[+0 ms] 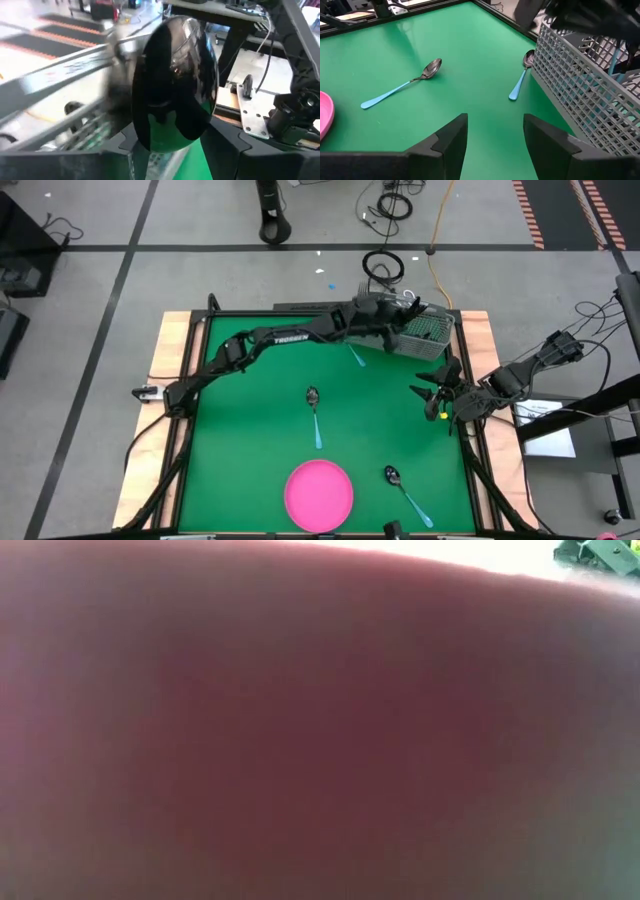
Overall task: Sort silverware
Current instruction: Put the blue spoon into the utensil holder
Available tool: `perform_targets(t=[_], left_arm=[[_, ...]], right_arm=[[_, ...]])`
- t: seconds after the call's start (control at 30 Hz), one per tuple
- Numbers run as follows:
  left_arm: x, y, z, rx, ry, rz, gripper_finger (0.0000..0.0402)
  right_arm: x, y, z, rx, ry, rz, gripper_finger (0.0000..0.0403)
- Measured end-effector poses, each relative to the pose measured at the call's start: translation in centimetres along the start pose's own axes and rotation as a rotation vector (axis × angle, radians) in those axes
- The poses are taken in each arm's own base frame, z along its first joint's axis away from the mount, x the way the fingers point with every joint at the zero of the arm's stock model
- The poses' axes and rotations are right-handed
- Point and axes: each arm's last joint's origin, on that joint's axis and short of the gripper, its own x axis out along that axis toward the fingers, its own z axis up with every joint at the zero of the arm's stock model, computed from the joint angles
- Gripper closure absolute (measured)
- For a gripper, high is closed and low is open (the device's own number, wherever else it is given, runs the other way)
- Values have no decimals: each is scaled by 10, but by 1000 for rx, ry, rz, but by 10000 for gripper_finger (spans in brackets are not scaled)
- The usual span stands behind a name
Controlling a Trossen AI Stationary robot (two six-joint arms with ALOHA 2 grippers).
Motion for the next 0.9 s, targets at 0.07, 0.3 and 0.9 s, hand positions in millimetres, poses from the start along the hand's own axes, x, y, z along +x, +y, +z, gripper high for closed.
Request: perform_targets(t=[0.07,0.3,0.9], left_arm=[[-2,11,1,-41,27,-26,242],[-5,15,3,-69,67,-136,242],[-27,13,21,7,167,-208,242]], right_arm=[[0,0,0,0,0,0,222],[0,1,1,16,-11,10,222],[0,2,2,15,0,29,222]])
